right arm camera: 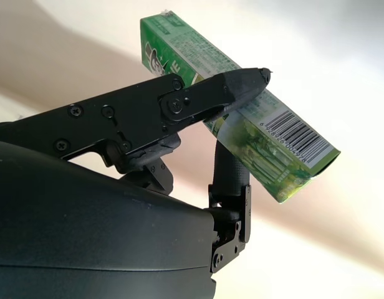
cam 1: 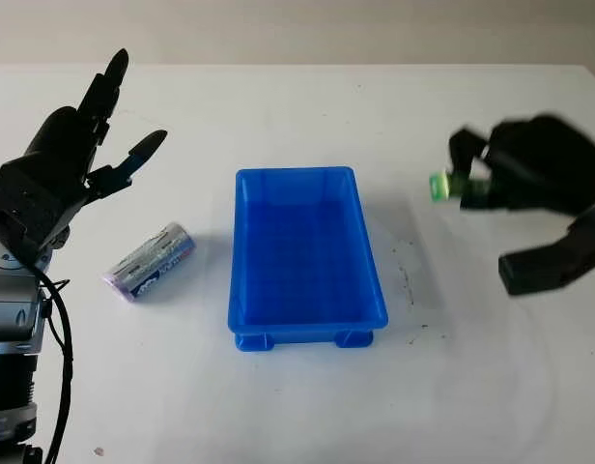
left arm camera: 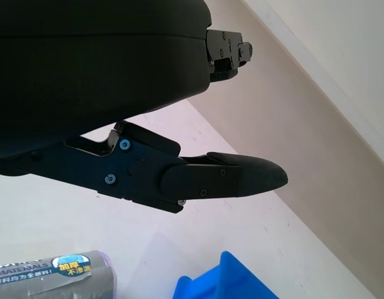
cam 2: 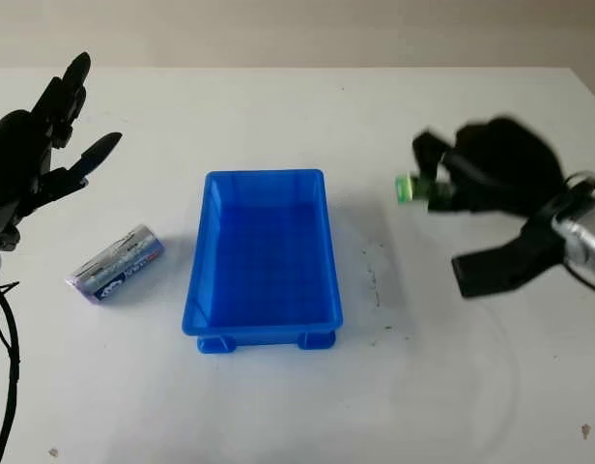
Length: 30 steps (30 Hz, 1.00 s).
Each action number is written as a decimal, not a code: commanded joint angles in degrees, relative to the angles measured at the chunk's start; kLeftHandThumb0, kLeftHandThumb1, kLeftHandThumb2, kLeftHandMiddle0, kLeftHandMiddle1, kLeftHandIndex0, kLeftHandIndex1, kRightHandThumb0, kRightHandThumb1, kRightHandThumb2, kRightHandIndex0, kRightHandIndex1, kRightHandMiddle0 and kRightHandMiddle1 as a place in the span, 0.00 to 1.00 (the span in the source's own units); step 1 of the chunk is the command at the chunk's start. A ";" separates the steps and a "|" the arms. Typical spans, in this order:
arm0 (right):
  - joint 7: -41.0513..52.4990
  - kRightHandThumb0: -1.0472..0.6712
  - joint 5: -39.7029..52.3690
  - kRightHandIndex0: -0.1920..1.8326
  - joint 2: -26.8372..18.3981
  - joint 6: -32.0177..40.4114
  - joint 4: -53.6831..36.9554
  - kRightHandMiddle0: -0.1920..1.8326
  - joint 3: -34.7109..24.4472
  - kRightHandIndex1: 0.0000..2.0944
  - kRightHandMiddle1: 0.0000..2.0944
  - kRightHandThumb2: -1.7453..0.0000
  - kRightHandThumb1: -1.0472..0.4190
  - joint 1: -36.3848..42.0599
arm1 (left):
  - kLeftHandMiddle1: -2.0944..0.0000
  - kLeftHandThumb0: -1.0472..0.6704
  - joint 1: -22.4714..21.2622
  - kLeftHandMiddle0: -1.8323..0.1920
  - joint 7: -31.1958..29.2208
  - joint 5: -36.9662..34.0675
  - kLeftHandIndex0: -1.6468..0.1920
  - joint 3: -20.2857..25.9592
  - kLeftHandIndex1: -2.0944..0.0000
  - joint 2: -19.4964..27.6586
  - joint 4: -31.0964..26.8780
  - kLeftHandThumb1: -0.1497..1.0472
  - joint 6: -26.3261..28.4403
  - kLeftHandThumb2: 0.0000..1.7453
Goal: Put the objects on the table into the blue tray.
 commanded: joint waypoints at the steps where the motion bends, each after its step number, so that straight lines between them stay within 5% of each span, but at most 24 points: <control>1: 1.37 0.26 3.22 0.55 -0.36 0.75 -2.16 0.48 -2.07 1.00 1.00 0.95 0.00 -1.25 | 0.98 0.22 0.37 0.94 -0.32 -0.15 0.94 0.22 0.98 1.10 -0.25 1.00 -0.07 0.22; 11: 0.68 0.29 10.67 0.61 4.76 -3.70 -14.58 0.56 -4.85 1.00 1.00 0.97 0.06 -0.54 | 0.98 0.23 0.49 0.95 -0.27 0.12 0.94 -0.36 0.98 0.59 -0.73 1.00 1.07 0.23; 24: -5.87 0.27 1.74 0.62 14.34 -9.80 -20.42 0.56 0.60 1.00 1.00 0.96 0.01 -2.64 | 0.97 0.21 1.41 0.93 0.54 0.12 0.94 -0.63 0.97 -0.03 -2.27 1.00 2.51 0.23; 28: -3.07 0.27 2.09 0.56 14.79 -11.23 -19.04 0.49 1.91 0.98 1.00 0.96 0.00 -2.80 | 0.97 0.20 1.84 0.94 0.77 0.35 0.94 -0.84 0.97 -0.14 -2.81 1.00 2.76 0.23; 30: 12.36 0.21 7.30 0.26 12.90 -9.49 -20.94 0.21 2.80 0.76 0.81 0.96 0.00 -2.39 | 0.98 0.21 2.07 0.94 0.64 0.16 0.94 -0.93 0.98 -0.33 -3.47 1.00 3.73 0.24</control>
